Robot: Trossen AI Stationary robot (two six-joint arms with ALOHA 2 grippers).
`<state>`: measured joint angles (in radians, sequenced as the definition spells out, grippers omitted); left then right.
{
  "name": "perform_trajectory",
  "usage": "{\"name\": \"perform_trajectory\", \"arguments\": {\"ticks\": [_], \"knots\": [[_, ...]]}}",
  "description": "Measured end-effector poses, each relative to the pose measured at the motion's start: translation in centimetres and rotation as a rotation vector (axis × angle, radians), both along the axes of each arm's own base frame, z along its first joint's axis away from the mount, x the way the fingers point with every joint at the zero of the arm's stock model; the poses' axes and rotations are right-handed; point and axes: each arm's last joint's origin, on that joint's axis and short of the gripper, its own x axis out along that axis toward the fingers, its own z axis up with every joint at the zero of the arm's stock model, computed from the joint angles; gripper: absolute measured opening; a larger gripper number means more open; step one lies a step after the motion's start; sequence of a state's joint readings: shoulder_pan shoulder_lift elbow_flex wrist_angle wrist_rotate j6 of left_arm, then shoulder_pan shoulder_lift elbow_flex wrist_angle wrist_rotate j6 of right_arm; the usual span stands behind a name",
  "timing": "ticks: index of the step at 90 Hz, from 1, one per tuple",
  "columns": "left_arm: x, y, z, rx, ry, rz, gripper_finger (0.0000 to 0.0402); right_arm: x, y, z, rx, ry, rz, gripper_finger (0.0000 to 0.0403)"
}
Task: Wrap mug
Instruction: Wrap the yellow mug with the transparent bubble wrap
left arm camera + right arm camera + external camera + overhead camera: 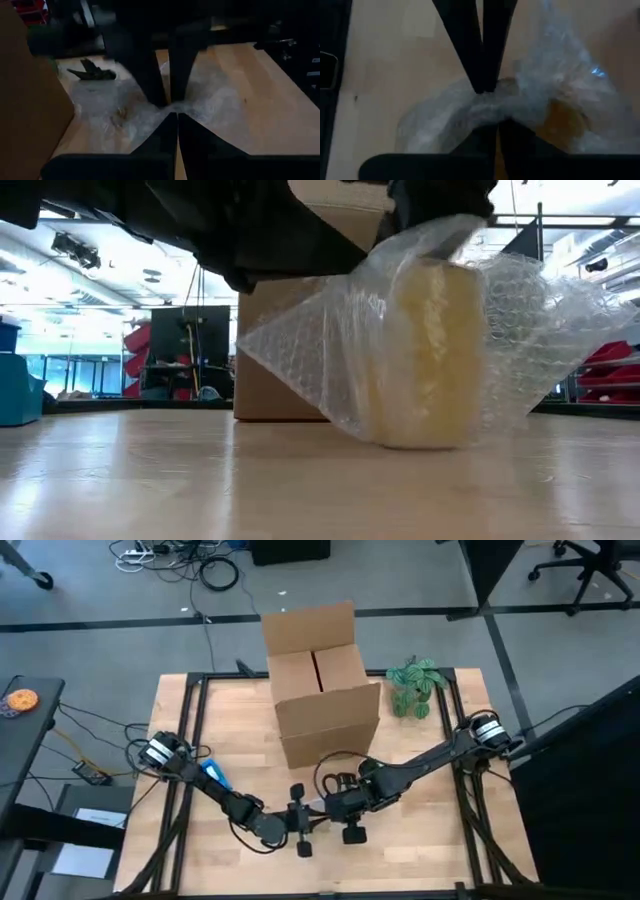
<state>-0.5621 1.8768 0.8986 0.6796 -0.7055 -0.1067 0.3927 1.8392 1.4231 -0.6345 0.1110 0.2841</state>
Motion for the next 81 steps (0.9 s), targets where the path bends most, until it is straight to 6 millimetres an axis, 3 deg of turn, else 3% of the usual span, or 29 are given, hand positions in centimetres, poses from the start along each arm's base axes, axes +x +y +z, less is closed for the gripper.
{"name": "perform_trajectory", "arguments": {"ticks": [47,59,69,81], "knots": [[-0.1,0.0,-0.1,0.005,0.013,-0.002,0.0000,-3.1,-1.2,5.9,-0.003,-0.121,-0.037,0.0000],[0.0,0.1,-0.1,0.005,0.013,-0.001,0.0000,-3.3,-0.2,7.3,0.047,-0.223,0.020,0.0000],[0.1,0.3,-0.1,0.003,0.009,0.007,0.0000,-2.8,1.3,7.0,0.094,-0.266,0.092,0.0000],[0.2,0.4,-0.1,0.000,0.005,0.010,0.0000,-2.1,2.7,4.7,0.117,-0.189,0.120,0.0000]]}}
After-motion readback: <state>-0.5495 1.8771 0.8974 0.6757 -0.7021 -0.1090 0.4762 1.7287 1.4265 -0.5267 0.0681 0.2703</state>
